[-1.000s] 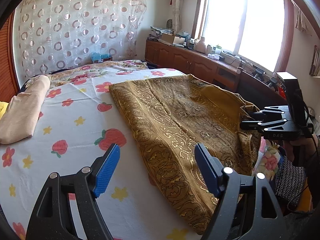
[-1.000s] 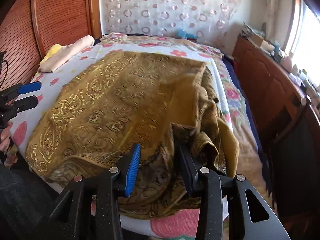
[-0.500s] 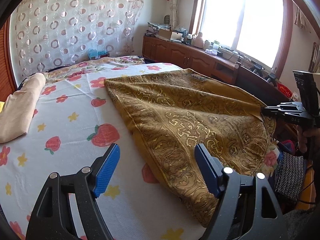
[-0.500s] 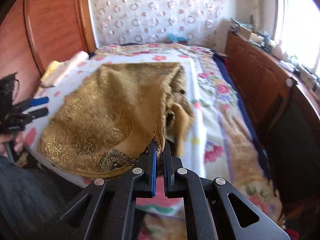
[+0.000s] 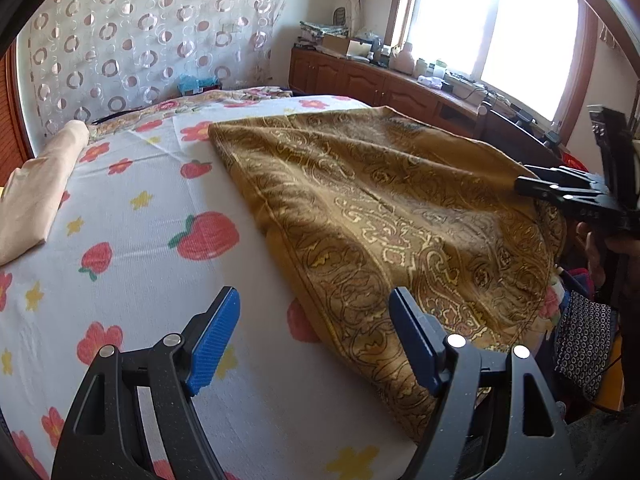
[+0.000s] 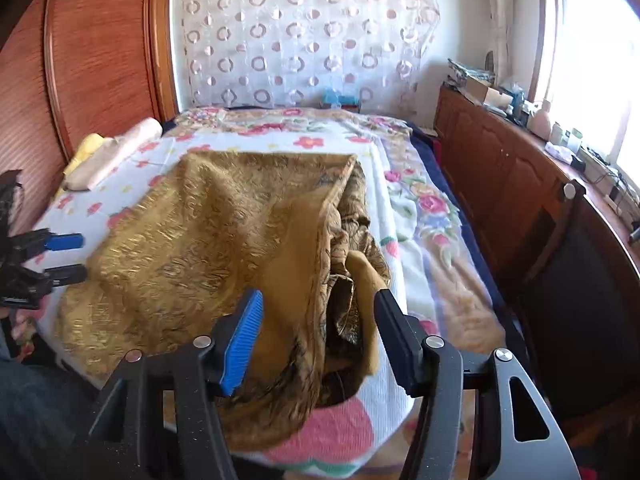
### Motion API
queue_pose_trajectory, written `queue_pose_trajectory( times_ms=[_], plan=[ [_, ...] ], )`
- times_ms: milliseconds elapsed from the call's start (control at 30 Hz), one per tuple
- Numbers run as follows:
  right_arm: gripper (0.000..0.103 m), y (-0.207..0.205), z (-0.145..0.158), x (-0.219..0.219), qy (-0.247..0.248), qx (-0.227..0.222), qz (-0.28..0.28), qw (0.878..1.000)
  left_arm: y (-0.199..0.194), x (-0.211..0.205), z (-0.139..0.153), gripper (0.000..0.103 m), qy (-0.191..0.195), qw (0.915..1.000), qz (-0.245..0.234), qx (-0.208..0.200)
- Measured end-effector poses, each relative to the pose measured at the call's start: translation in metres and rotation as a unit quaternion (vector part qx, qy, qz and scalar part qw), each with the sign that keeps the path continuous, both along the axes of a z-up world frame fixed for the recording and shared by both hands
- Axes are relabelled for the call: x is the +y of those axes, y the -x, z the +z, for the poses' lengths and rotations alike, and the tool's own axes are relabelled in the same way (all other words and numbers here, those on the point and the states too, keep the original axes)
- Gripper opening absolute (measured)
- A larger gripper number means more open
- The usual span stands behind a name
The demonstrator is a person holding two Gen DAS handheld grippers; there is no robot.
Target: Fold small clothes
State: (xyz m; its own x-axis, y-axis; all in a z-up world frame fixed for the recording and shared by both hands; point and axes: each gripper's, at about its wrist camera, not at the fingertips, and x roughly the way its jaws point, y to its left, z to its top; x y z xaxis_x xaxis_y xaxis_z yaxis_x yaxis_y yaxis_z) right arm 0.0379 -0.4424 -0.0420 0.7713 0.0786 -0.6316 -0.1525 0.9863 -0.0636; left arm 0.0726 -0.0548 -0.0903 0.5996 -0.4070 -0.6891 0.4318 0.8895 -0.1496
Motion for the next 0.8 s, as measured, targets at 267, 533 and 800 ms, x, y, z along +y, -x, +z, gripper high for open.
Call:
queue_pose_trajectory(
  times_ms=[267,533,800],
  plan=[
    [0.062,-0.023,-0.038,-0.011,-0.024,0.048,-0.022,0.998,0.002,0.001,-0.01,0.078,-0.006,0.9998,-0.005,0.018],
    [0.064,-0.017,-0.038,-0.029,-0.052,0.066,-0.011,0.996,0.013,0.003,-0.01,0.051,0.02,0.9987,-0.032,0.035],
    [0.065,-0.02,-0.042,-0.022,-0.049,0.067,-0.006,0.997,0.021,0.001,-0.009,0.036,0.043,0.9948,-0.07,0.061]
  ],
)
